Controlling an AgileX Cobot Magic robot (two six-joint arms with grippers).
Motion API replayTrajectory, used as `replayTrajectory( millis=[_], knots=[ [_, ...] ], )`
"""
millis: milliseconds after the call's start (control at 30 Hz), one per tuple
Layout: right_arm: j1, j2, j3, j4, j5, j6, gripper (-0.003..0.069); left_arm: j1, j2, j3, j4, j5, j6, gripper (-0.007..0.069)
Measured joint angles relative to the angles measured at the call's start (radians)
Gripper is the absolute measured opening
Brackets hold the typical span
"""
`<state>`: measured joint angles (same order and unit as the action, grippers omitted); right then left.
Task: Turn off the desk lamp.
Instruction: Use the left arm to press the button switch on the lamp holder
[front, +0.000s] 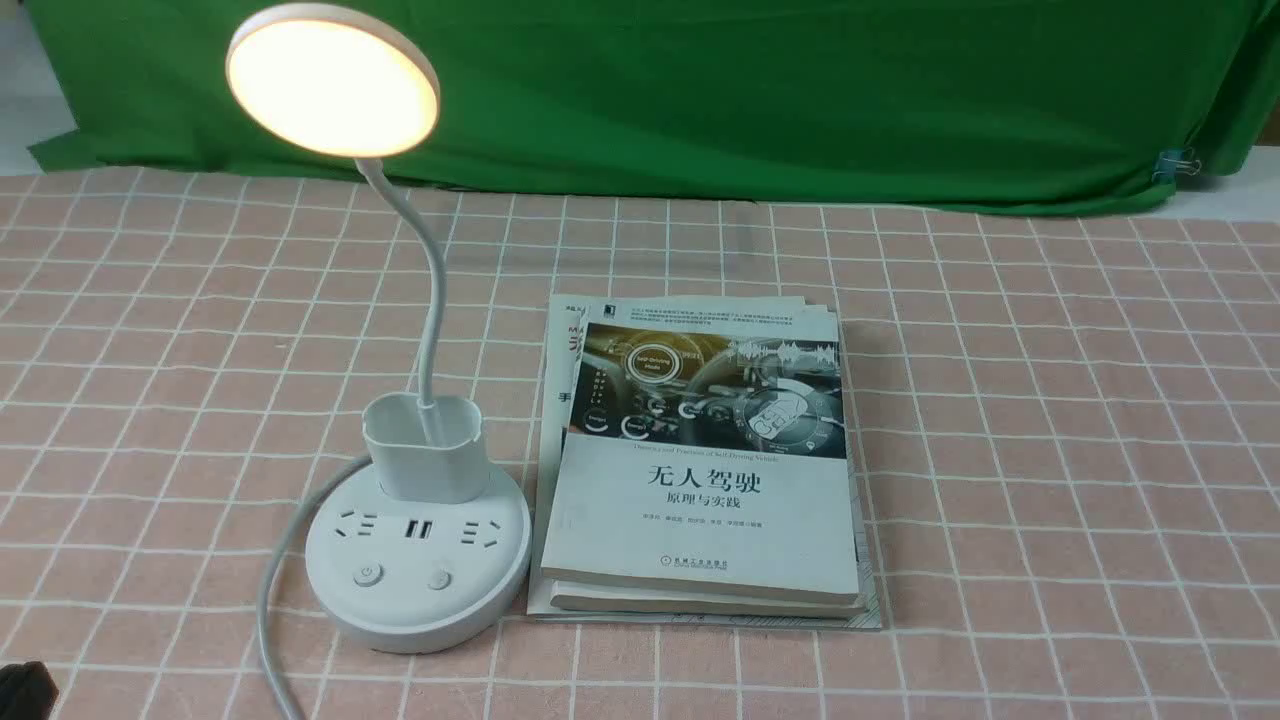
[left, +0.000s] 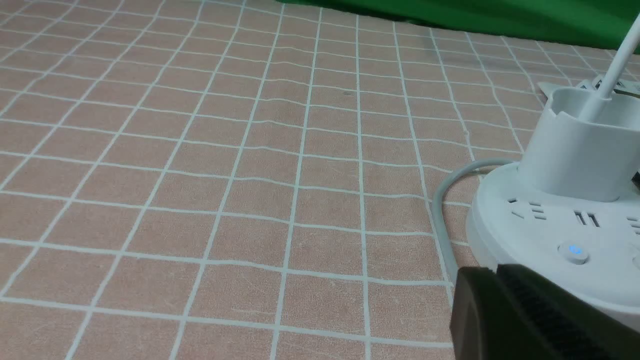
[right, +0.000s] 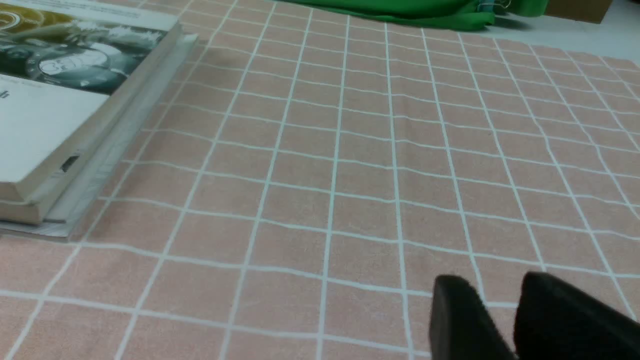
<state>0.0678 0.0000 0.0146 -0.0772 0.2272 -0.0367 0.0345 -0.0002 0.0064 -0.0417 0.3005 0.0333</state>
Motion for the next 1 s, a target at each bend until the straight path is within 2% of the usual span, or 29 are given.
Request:
replayTrajectory(
  millis=[800, 867, 933, 1000],
  knots=[
    [0.0, 0.0, 0.0, 0.0, 0.0, 0.0, 0.024, 0.0, 0.0, 0.0, -0.017, -0.019, 0.0, 0.0004],
    [0.0, 0.0, 0.0, 0.0, 0.0, 0.0, 0.024, 0.0, 0.0, 0.0, -0.041, -0.038, 0.0, 0.0004],
    [0.0, 0.0, 0.0, 0.0, 0.0, 0.0, 0.024, 0.0, 0.0, 0.0, -0.12, -0.082, 0.0, 0.0004],
    [0.0, 0.0, 0.0, 0.0, 0.0, 0.0, 0.024, 0.0, 0.0, 0.0, -0.272, -0.131, 0.0, 0.0004]
  ],
)
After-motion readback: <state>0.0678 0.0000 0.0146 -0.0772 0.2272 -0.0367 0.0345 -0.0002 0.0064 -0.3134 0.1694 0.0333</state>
